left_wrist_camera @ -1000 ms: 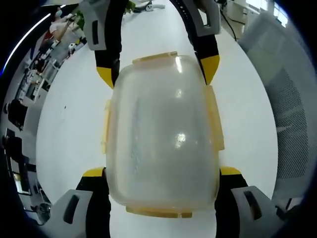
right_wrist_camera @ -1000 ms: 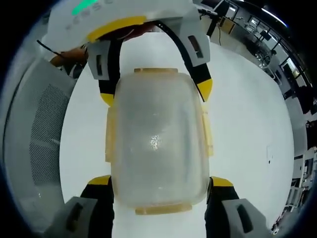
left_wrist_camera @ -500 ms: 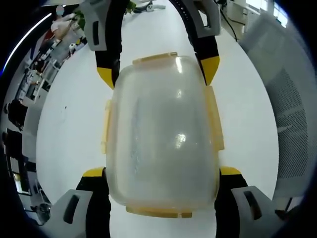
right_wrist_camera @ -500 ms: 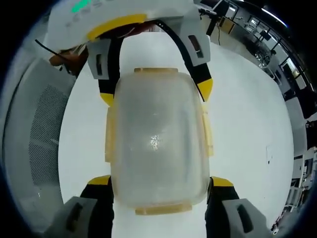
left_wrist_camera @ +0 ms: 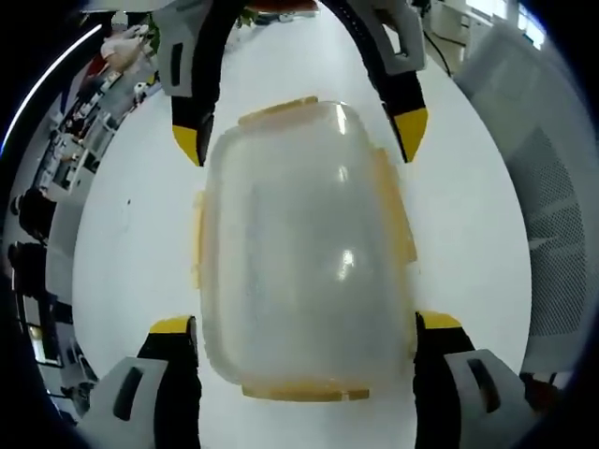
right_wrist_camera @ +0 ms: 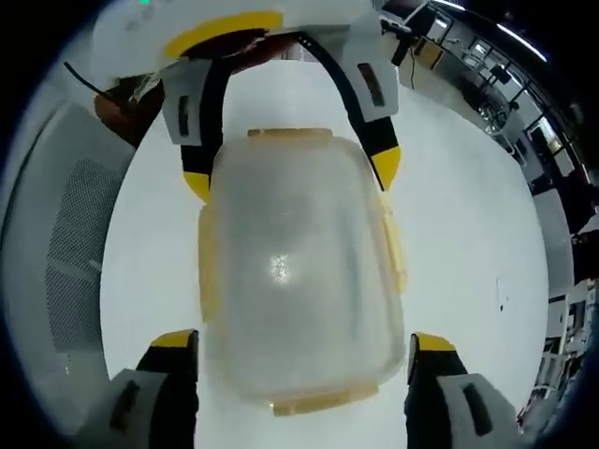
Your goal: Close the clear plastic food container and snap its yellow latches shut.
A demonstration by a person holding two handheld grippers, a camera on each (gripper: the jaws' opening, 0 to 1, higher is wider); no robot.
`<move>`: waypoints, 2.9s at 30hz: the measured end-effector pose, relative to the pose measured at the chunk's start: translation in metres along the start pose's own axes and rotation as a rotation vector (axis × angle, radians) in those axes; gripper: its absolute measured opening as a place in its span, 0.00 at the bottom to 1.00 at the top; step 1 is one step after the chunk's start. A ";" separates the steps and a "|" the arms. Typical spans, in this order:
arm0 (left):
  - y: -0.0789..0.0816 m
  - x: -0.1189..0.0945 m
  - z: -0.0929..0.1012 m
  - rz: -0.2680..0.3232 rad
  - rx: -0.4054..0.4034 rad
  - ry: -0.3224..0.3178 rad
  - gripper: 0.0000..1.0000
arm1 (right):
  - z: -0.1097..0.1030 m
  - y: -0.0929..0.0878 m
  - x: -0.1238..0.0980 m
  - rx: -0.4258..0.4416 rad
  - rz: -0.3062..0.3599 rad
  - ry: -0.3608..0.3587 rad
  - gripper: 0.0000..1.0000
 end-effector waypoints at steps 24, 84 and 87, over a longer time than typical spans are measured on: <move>-0.020 -0.024 0.007 0.063 -0.185 0.016 0.99 | -0.013 -0.008 -0.018 0.167 0.094 -0.087 0.99; -0.060 -0.059 0.100 0.392 -0.669 0.124 0.95 | -0.121 -0.035 -0.053 0.610 0.537 -0.355 0.99; -0.063 -0.057 0.106 0.398 -0.703 0.127 0.95 | -0.130 -0.040 -0.053 0.626 0.548 -0.375 0.99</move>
Point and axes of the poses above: the point that each gripper's makers call its tool centre point, and the gripper's own axes: x roughly forward along the fingers, z roughly to its right, y roughly out of its top, the point moved 9 cm from there along -x, roughly backward along the fingers, and after that the axes turned 11 degrees about -x, right-handed, at the moved point
